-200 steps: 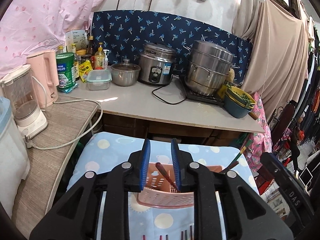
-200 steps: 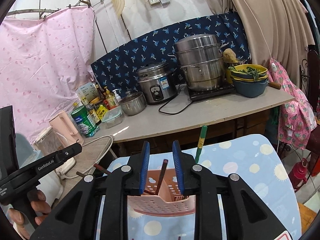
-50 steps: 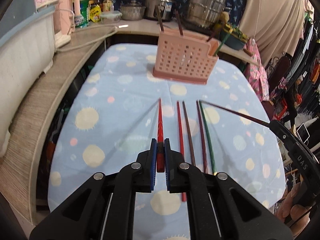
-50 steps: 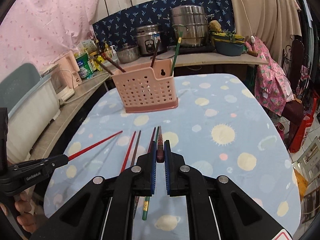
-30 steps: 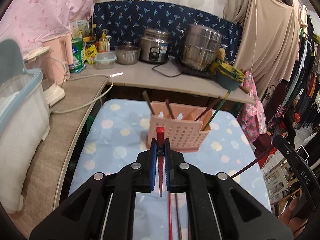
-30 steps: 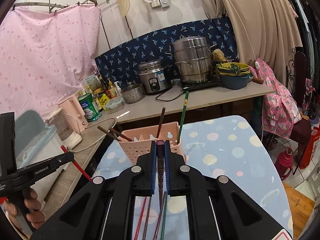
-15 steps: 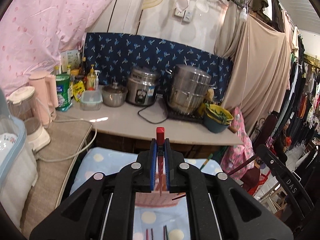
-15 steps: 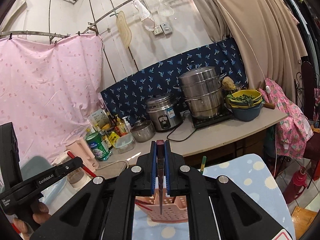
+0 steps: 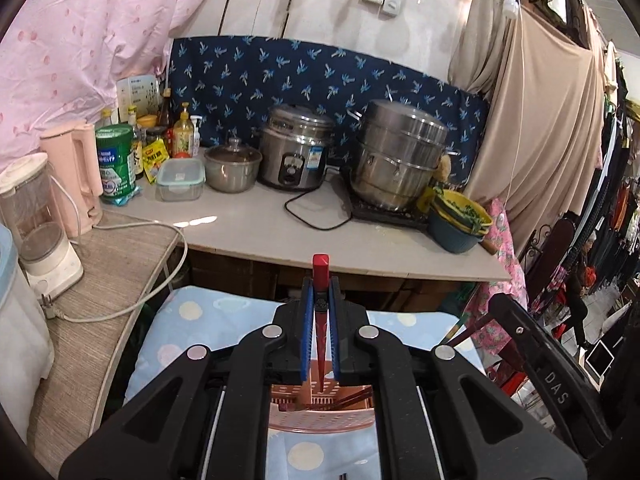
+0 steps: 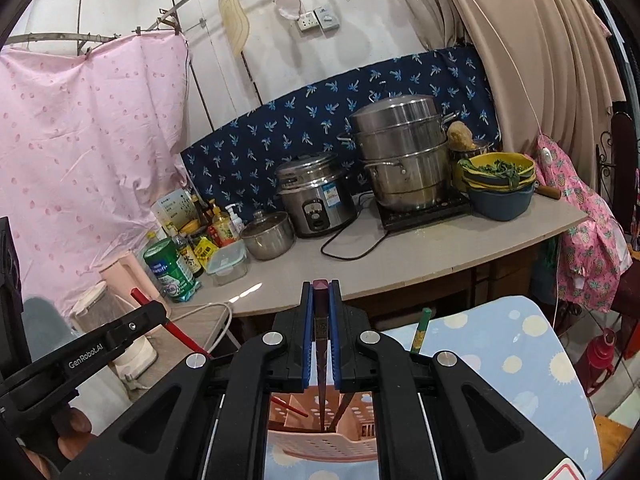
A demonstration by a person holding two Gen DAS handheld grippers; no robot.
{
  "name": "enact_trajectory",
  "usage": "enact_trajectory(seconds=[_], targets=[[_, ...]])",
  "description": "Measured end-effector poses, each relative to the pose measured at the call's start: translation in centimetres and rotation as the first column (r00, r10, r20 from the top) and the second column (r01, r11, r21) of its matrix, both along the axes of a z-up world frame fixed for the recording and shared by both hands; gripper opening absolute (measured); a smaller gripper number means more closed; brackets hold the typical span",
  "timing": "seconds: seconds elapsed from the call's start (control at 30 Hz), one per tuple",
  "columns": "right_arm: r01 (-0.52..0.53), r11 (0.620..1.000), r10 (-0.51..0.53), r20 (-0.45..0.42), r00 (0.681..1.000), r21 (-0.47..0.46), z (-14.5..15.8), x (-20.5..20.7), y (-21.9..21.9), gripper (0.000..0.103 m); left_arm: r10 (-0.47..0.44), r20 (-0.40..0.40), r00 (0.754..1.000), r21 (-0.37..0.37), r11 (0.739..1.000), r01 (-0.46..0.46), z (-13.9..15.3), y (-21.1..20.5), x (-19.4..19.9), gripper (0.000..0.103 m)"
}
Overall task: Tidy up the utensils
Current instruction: 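Lower both chopsticks into the pink basket and open both tools, then withdraw both open tools back over the remaining chopsticks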
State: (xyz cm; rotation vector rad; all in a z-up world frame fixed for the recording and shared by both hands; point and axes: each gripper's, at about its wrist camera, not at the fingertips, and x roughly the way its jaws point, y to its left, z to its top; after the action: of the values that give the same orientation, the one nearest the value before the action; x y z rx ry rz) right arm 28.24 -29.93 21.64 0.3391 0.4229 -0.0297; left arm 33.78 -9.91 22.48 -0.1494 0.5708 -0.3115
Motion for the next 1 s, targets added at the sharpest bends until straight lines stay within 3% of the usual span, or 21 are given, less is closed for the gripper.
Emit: enact_trajectory(seconds=[0.3, 0.33, 0.43, 0.47, 0.83, 0.93, 1.0], targets=[[-0.003, 1.000, 0.004, -0.057, 0.998, 0.013, -3.1, 0.9, -0.2, 0.011, 0.022, -0.050, 0.999, 0.032, 0.999, -0.020, -2.9, 0.0, 1.0, 0.008], [-0.001, 1.000, 0.002, -0.056, 0.998, 0.010, -3.0, 0.8, -0.2, 0.011, 0.024, -0.049, 0.998, 0.032, 0.999, -0.022, -2.9, 0.0, 1.0, 0.012], [-0.001, 1.000, 0.001, -0.044, 0.999, 0.005, -2.6, 0.1, -0.2, 0.012, 0.046, -0.036, 0.998, 0.037, 0.998, -0.045, -2.9, 0.4, 0.4, 0.038], [0.000, 1.000, 0.000, -0.038, 0.999, 0.002, -2.4, -0.3, -0.3, 0.013, 0.054, -0.028, 0.998, 0.040, 0.998, -0.053, -2.9, 0.6, 0.1, 0.040], [-0.013, 1.000, 0.012, -0.033, 0.999, -0.026, -2.1, -4.9, 0.6, 0.014, 0.075, 0.009, 0.997, 0.111, 0.991, -0.075, -2.5, 1.4, -3.8, 0.040], [-0.024, 0.999, 0.023, -0.040, 0.999, -0.036, -2.4, -6.3, 1.2, 0.026, 0.082, 0.011, 0.997, 0.126, 0.989, -0.083, -2.7, 1.7, -5.3, 0.040], [-0.033, 0.998, 0.031, -0.047, 0.998, -0.050, -2.8, -7.4, 1.8, 0.026, 0.085, 0.005, 0.996, 0.135, 0.987, -0.085, -3.0, 2.0, -6.1, 0.040]])
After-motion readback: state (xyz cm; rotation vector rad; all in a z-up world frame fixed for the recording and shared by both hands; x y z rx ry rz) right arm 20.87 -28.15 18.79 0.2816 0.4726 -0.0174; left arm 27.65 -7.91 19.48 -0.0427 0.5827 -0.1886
